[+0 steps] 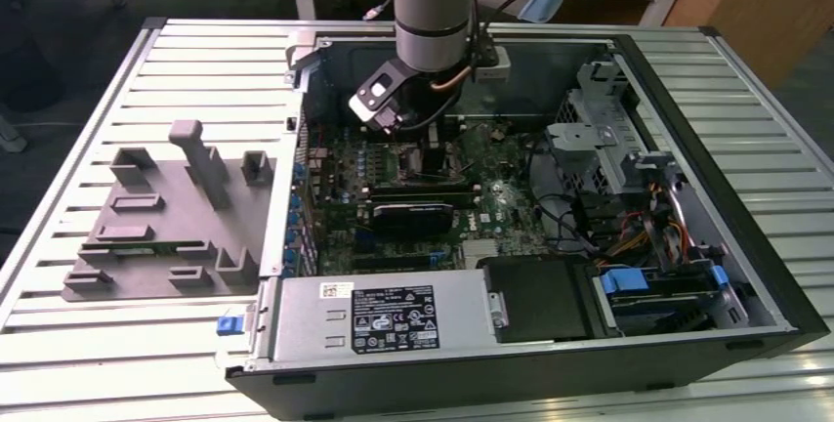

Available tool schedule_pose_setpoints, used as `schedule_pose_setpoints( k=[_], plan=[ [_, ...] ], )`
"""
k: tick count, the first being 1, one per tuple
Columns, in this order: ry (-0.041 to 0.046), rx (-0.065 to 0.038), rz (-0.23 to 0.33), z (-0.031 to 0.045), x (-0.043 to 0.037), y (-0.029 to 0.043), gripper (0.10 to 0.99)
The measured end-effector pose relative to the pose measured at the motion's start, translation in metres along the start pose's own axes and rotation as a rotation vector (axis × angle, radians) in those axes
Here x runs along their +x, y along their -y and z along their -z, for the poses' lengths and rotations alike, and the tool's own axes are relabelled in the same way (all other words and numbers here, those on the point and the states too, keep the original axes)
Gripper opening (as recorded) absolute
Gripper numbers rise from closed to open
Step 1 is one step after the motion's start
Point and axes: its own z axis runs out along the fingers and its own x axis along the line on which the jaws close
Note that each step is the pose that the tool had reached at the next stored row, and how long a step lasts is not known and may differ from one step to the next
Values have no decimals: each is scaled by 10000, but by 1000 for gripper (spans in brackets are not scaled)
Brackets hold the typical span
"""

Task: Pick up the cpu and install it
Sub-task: 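Place the cpu into insertion slot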

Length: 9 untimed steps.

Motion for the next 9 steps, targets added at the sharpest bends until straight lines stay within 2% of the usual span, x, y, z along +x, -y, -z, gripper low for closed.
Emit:
schedule_pose_setpoints(
  k=[9],
  plan=[
    [-47,3,-1,-13,0,8,545]
  ],
)
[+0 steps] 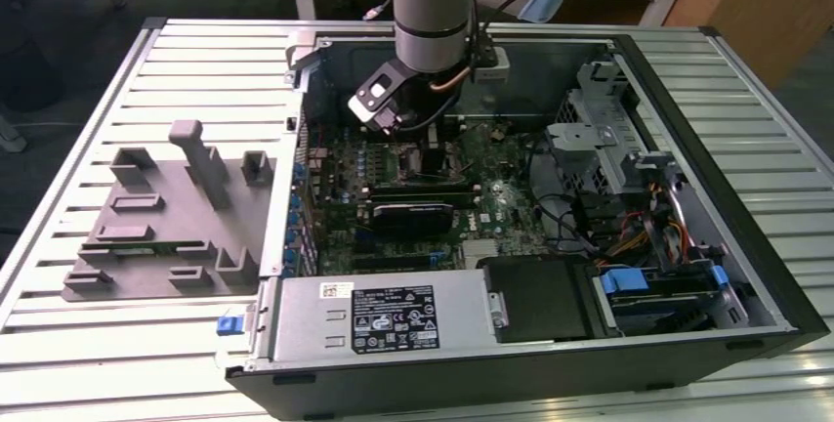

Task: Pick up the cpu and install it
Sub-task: 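Place the cpu into insertion slot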

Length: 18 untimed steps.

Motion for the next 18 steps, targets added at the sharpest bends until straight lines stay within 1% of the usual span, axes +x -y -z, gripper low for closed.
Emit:
schedule_pose_setpoints(
  k=[8,12,18],
  plan=[
    [-9,-3,12,-3,0,0,545],
    [-44,-11,423,-6,1,0,545],
    [-47,-12,439,-9,0,6,545]
  ],
)
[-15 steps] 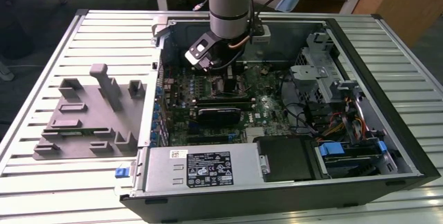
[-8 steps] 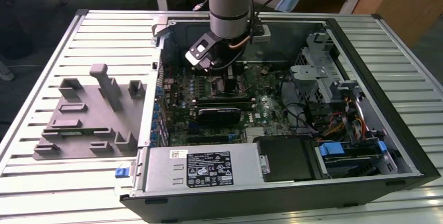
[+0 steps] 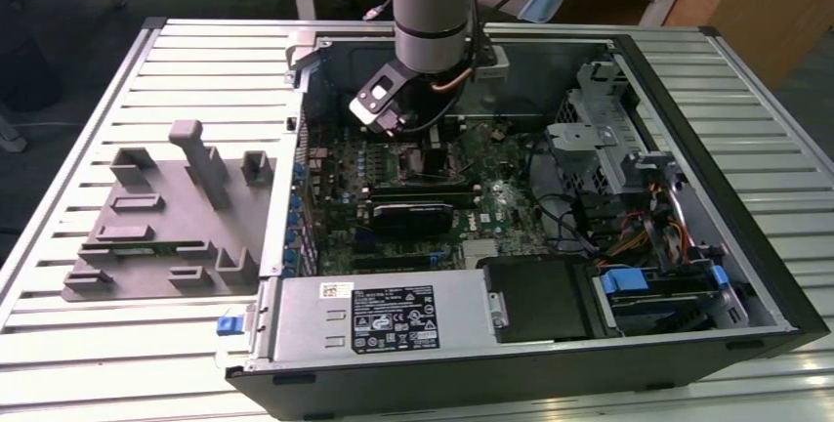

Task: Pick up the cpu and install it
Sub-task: 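Place the cpu into insertion slot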

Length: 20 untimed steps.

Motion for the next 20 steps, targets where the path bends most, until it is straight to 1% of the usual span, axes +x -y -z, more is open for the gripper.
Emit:
schedule_pose_setpoints(
  k=[13,15,16,20],
  plan=[
    [0,3,-5,-15,0,9,545],
    [0,-2,-5,-17,0,8,553],
    [-26,-5,-7,-23,4,8,612],
    [-3,1,-5,-18,1,8,612]
  ],
)
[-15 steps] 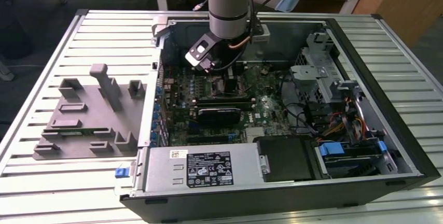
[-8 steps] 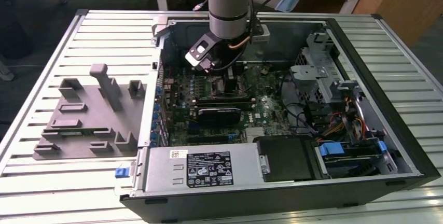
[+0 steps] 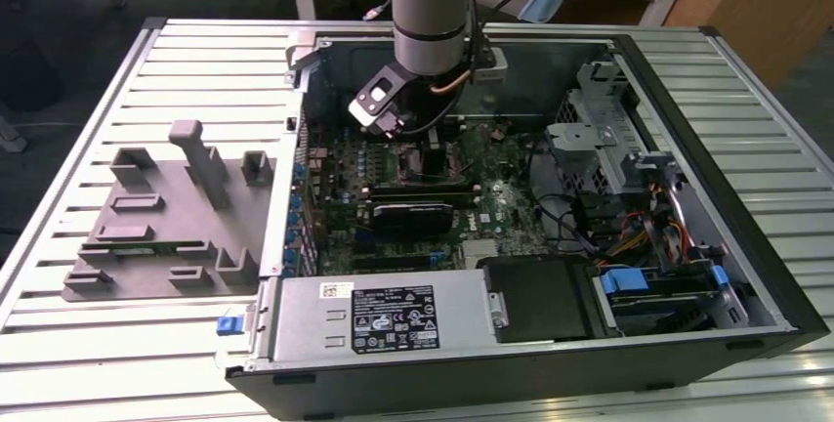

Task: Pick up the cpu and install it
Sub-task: 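Place the cpu into insertion slot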

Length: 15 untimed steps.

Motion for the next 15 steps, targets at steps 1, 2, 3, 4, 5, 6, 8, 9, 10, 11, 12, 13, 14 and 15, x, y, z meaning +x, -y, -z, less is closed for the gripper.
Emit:
schedule_pose_setpoints(
  k=[1,2,3,4,5,6,8,9,10,11,12,13,14,15],
  plan=[
    [0,0,1,2,0,0,612],
    [-1,-1,0,10,0,-1,612],
    [-2,-2,0,22,0,-1,612],
    [0,0,0,41,-1,-2,612],
    [1,0,0,62,-1,-3,612],
    [-1,-1,0,85,-1,-4,612],
    [-1,0,1,110,-2,-6,612],
    [-3,-1,0,110,-2,-6,612],
    [-4,-1,0,110,-2,-6,612],
    [-4,-1,0,110,-2,-6,612],
    [-3,0,1,110,-2,-6,612],
    [-3,0,0,110,-2,-6,612],
    [-3,0,0,110,-2,-5,612],
    [-3,0,0,110,-2,-6,600]
  ],
)
